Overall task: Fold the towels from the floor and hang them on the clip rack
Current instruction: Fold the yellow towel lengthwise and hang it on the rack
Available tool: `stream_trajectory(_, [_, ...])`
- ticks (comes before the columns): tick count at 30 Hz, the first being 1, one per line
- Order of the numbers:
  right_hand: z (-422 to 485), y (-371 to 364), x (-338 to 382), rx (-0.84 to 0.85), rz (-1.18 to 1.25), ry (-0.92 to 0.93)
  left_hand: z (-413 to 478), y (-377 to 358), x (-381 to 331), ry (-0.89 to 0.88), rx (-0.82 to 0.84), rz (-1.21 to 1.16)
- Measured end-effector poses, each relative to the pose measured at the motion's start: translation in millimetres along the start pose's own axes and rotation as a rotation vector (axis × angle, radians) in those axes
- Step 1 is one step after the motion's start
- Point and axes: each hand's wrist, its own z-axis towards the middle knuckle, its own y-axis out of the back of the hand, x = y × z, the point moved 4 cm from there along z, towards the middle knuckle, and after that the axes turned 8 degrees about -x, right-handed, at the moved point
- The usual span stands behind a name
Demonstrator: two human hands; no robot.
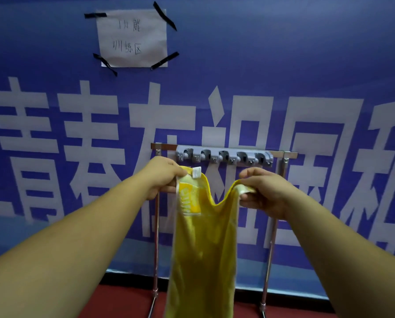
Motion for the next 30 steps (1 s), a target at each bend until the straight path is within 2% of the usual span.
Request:
stream_trajectory(4, [-0.2,-19.6,10.0,-0.061,0.153,0.032,-4.7,-13.3,-2.4,0.004,0.028,-0.062])
stream_trajectory(8, [14.9,4.7,5.8,-0.36,0.512,0.037,-3.0,-9.3,-0.6,0.03,-0.08,-0.144])
stream_trajectory(9, [17.1,14.3,0.9,-0.419,0.539,0.02,-2.3,-6.2,2.0,0.033,-0.112,-0.15])
stream_trajectory(11, [18.1,24.2,-8.1,-0.409,0.463,-0.011,-2.5,-2.0,6.8,0.038,-0.134,-0.133])
stream_trajectory(13, [16.2,21.6,-11.6,-0.306,0.329,0.009,-3.5,-4.0,9.8,0.043,-0.105,-0.121])
stream_trajectory(17, [4.9,2.3,2.1,-0.171,-0.036,0.172,-3.7,-12.6,5.2,0.011,-0.034,-0.093])
stream_trajectory(23, [0.7,-24.7,26.7,-0.163,-0.378,0.389,-13.3,-24.6,-16.5,-0.033,0.063,-0.125])
stream_trajectory(30, [-4.9,-51.2,20.1,-0.113,-0.587,0.461,-30.7,-40.3,-20.3,-0.073,0.2,-0.098])
